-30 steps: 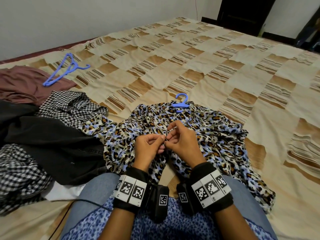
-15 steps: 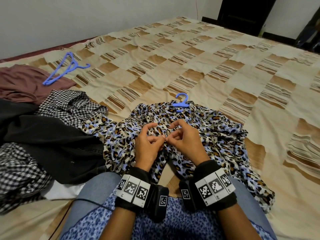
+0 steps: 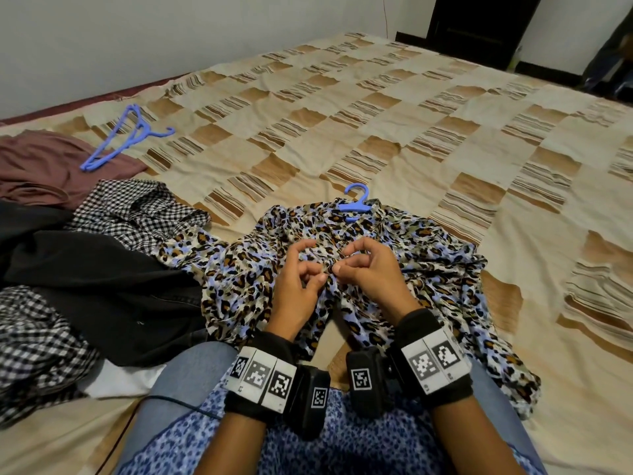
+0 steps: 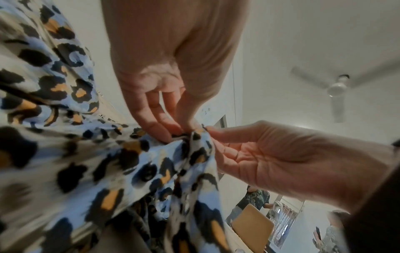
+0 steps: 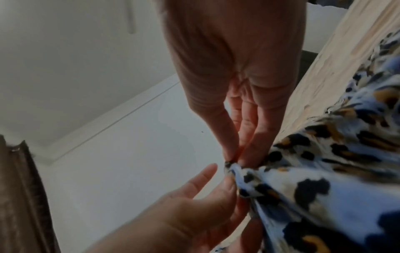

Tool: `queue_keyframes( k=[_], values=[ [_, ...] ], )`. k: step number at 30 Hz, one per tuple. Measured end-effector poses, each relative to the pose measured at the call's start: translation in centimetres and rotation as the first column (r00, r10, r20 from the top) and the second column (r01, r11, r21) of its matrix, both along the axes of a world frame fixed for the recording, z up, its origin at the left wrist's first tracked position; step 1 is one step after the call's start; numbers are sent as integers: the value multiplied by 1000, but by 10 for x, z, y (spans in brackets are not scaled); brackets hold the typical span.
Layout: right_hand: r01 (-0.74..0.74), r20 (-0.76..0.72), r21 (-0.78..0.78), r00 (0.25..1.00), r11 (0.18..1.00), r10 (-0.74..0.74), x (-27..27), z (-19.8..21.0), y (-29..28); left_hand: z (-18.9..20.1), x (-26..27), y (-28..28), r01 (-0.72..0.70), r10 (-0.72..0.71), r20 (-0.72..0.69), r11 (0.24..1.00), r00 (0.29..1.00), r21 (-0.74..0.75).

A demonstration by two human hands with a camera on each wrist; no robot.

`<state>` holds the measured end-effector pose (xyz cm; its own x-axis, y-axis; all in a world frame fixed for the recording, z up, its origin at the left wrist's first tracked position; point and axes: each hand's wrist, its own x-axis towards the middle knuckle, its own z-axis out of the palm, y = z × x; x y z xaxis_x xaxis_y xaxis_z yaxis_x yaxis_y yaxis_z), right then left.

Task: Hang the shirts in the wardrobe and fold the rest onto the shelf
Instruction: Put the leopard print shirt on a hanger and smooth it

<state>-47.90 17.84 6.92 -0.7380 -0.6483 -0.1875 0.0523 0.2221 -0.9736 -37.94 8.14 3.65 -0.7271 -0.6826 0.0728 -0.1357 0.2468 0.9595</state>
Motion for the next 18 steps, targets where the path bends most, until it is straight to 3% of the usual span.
queue_keyframes(
  k=[5,15,18],
  values=[
    [29,-264,182,964,983,21,3,-14,-6,-11,1,-5,-121,116,196,992,974,18],
    [58,-346,160,938,985,1,-5,-13,-6,-22,1,-12,-185,213,359,976,908,-112],
    [-11,-358,292,926,956,120,-2,-12,-6,-24,3,-17,-207,243,407,969,880,-131]
  ],
)
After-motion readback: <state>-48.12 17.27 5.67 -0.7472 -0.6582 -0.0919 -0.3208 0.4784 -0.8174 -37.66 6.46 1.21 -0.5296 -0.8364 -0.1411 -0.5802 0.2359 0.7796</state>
